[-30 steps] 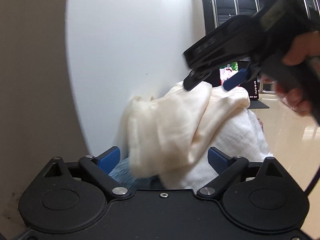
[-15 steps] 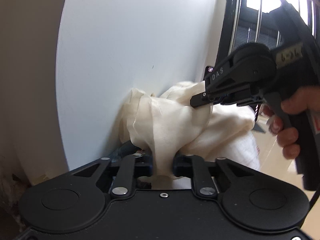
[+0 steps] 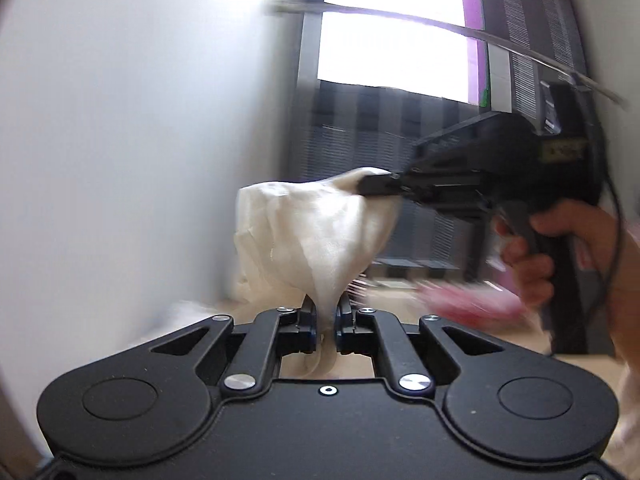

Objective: Fold clothes
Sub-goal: 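Close the right gripper on the cream camisole while the left tool approaches, then pull the cream camisole out with the right gripper and spread it on the table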

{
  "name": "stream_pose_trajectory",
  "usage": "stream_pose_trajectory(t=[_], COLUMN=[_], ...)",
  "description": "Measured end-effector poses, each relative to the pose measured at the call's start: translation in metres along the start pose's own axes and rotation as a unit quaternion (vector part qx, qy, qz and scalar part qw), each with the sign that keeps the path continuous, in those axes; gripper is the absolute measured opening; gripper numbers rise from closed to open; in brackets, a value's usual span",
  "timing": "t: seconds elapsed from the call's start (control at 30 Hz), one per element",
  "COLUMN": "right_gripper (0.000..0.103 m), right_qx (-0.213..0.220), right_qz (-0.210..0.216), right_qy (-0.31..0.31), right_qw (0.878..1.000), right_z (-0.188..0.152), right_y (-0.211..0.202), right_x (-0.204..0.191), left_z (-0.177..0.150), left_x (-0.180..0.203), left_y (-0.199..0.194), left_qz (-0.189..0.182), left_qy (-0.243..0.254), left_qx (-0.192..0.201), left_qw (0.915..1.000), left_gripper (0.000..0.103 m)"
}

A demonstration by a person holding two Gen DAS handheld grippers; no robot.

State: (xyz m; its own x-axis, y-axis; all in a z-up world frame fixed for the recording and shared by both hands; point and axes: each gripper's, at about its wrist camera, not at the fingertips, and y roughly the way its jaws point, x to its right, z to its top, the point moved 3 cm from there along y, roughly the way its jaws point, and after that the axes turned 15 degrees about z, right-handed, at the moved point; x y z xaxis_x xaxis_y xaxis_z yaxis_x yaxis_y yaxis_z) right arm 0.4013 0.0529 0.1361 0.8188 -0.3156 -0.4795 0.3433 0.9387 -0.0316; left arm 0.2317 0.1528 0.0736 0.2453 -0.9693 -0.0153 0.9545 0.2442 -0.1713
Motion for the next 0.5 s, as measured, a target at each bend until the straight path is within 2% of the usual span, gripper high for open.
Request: stream_pose_trajectory(t=[0.07, 0.1, 0.13, 0.17, 0.2, 0.23, 0.3, 0.37, 0.43, 0.47, 0.5], right_gripper=[0.000, 0.000, 0.000, 0.000, 0.000, 0.000, 0.000, 0.000, 0.005, 0.006, 0.013], right_qx=[0.002, -0.002, -0.007, -0.016, -0.027, -0.037, -0.056, -0.066, -0.063, -0.058, -0.051], right_qz=[-0.036, -0.058, -0.084, -0.113, -0.142, -0.171, -0.226, -0.266, -0.282, -0.285, -0.287], right_qy=[0.001, 0.006, 0.020, 0.041, 0.062, 0.083, 0.129, 0.168, 0.191, 0.201, 0.210], right_qw=[0.999, 0.998, 0.996, 0.993, 0.988, 0.981, 0.964, 0.947, 0.938, 0.936, 0.933], right_z=[-0.009, -0.016, -0.027, -0.042, -0.058, -0.073, -0.107, -0.135, -0.155, -0.162, -0.167], right_y=[-0.050, -0.074, -0.097, -0.117, -0.137, -0.157, -0.192, -0.225, -0.252, -0.262, -0.270], right_x=[0.017, 0.028, 0.042, 0.058, 0.075, 0.092, 0.122, 0.141, 0.146, 0.146, 0.145], left_z=[-0.021, -0.035, -0.049, -0.066, -0.082, -0.096, -0.115, -0.129, -0.132, -0.128, -0.123], left_x=[0.045, 0.068, 0.089, 0.107, 0.123, 0.135, 0.143, 0.143, 0.136, 0.134, 0.131], left_y=[-0.003, -0.004, -0.004, -0.003, -0.004, -0.007, -0.013, -0.020, -0.022, -0.020, -0.019], left_qz=[-0.045, -0.068, -0.088, -0.103, -0.117, -0.128, -0.140, -0.148, -0.145, -0.139, -0.132], left_qy=[0.041, 0.063, 0.082, 0.095, 0.105, 0.110, 0.114, 0.115, 0.105, 0.096, 0.086], left_qx=[-0.022, -0.037, -0.053, -0.075, -0.093, -0.107, -0.129, -0.147, -0.159, -0.163, -0.166], left_qw=[0.9979, 0.9950, 0.9913, 0.9873, 0.9831, 0.9798, 0.9750, 0.9711, 0.9709, 0.9722, 0.9734], left_gripper=[0.010, 0.015, 0.033, 0.045, 0.066, 0.074, 0.075, 0.079, 0.095, 0.098, 0.099])
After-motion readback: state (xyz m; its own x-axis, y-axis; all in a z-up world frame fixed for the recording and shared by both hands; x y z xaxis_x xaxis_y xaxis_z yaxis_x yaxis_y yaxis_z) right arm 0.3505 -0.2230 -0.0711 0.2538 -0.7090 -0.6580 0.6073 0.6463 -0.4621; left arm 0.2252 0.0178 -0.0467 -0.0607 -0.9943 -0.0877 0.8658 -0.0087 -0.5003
